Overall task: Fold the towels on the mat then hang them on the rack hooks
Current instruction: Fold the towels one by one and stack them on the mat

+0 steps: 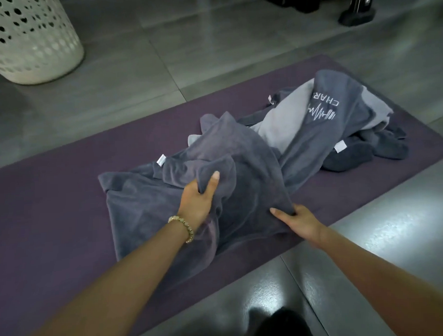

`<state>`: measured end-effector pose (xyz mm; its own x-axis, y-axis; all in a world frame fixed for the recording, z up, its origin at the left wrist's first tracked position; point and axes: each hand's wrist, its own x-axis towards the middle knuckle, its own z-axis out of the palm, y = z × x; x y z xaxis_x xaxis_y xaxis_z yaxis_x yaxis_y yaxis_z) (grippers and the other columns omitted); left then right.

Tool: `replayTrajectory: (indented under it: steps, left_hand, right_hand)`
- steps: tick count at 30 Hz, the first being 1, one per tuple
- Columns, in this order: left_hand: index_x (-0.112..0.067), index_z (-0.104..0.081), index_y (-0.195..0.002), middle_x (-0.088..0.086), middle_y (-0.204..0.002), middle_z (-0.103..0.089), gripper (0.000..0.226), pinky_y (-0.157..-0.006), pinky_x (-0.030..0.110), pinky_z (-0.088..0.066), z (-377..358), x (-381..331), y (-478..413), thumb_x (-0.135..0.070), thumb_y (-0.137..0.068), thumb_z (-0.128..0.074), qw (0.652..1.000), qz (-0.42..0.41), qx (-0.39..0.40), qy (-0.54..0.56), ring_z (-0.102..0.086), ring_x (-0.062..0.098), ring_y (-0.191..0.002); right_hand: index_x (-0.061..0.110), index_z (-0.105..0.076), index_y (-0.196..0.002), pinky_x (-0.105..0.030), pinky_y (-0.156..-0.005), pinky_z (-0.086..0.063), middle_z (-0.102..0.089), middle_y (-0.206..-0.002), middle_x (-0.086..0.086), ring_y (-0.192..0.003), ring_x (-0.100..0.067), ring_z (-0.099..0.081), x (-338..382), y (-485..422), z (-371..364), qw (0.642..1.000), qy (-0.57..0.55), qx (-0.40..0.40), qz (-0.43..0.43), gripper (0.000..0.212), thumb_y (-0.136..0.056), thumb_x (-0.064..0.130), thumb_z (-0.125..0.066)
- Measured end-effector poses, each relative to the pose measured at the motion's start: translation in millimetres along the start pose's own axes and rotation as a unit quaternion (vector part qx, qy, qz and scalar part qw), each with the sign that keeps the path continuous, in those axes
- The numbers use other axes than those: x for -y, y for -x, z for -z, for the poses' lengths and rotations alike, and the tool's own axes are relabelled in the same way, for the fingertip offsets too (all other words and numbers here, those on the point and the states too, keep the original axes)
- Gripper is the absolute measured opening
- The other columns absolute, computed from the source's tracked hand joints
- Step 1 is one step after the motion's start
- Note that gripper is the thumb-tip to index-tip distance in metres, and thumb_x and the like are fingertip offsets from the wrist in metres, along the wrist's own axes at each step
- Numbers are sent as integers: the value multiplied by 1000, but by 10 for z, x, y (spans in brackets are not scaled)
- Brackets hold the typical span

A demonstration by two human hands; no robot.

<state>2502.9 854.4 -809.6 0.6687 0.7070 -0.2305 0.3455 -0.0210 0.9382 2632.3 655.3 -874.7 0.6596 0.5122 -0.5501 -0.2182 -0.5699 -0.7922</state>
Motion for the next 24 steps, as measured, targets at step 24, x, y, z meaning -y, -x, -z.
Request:
replayTrajectory:
  steps: [24]
  left_hand:
    - [5,-47,-72,8,-67,-48,48,-54,22,-39,2178,-343,330,-37,-96,-40,971,-173,-156,60,-43,8,-62]
  right_hand:
    - [28,-74,-83,-13,-72,-47,-72,-75,13,-70,0,-66,2585,1092,-1737,824,254,198,467,15,-74,40,-75]
